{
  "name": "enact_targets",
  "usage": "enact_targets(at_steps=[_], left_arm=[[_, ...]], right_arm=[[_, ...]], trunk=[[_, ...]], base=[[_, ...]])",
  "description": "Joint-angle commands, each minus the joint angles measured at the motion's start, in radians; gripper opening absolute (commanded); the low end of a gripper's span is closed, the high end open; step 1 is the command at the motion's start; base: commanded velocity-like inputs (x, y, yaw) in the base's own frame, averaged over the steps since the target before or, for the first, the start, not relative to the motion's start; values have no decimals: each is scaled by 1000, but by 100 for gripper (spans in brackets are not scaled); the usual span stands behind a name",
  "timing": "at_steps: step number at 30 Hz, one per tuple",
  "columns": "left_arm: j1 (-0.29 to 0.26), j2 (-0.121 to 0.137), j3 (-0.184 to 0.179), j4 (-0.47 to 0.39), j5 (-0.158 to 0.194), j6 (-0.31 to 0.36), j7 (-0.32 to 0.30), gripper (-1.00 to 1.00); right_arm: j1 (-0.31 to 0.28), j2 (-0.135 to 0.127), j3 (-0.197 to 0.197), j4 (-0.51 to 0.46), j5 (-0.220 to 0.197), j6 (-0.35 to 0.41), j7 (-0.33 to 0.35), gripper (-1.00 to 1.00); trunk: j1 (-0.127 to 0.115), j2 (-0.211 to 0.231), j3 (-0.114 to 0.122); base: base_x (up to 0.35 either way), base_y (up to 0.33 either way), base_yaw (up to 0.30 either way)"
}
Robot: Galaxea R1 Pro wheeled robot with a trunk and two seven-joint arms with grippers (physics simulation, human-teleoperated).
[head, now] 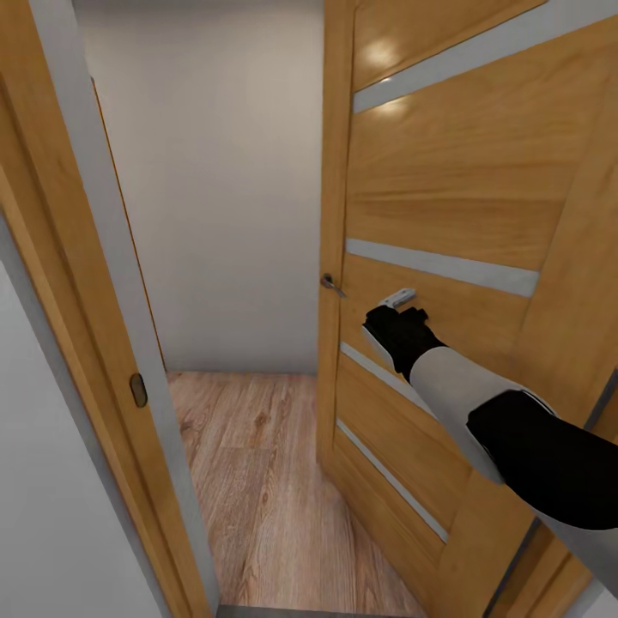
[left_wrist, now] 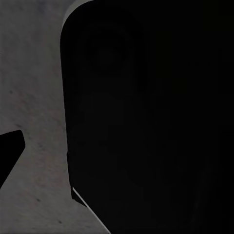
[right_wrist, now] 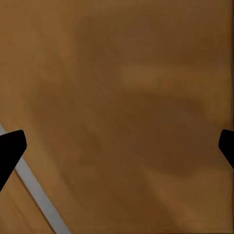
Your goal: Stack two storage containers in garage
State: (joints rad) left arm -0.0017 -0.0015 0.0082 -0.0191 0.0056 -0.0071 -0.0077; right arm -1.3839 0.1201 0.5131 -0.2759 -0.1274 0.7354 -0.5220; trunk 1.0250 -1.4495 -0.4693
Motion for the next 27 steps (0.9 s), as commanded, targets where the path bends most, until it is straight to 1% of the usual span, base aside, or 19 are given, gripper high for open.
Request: enact_targets(at_steps=[1,3,4,5,6,9,10,27], left_arm=[[0,0,1,-1,1,-1,-1,100],[0,0,1,-1,1,-1,-1,100],[0,0,1,-1,1,-1,-1,100],[0,0,1,-1,1,-1,-1,100],[0,0,1,-1,1,-1,-1,100],[0,0,1,-1,1,-1,-1,100],[0,0,1,-1,1,-1,-1,100],[0,0,1,-1,1,-1,-1,100]], right_arm=[[-1,-112,15,-2,25,19,-10,100],[-1,-94,14,-8,25,22,-8,100],[-1,-78,14,-11,25,23,-7,100],[-1,-45,13,-14,26,24,-7,100],[-1,-33,13,-15,26,24,-7,100],[-1,41,13,-18,26,25,-8,100],[-1,53,12,-18,26,24,-8,100],[1,54,9,-23,20,12,-4,100]], trunk=[[0,-1,-1],[0,-1,-1],[0,-1,-1],[0,-1,-1],[0,-1,-1],[0,-1,-1],[0,-1,-1],[0,-1,-1]], base=[[0,0,0],[0,0,0],[0,0,0],[0,0,0],[0,0,0],[0,0,0],[0,0,0],[0,0,0]])
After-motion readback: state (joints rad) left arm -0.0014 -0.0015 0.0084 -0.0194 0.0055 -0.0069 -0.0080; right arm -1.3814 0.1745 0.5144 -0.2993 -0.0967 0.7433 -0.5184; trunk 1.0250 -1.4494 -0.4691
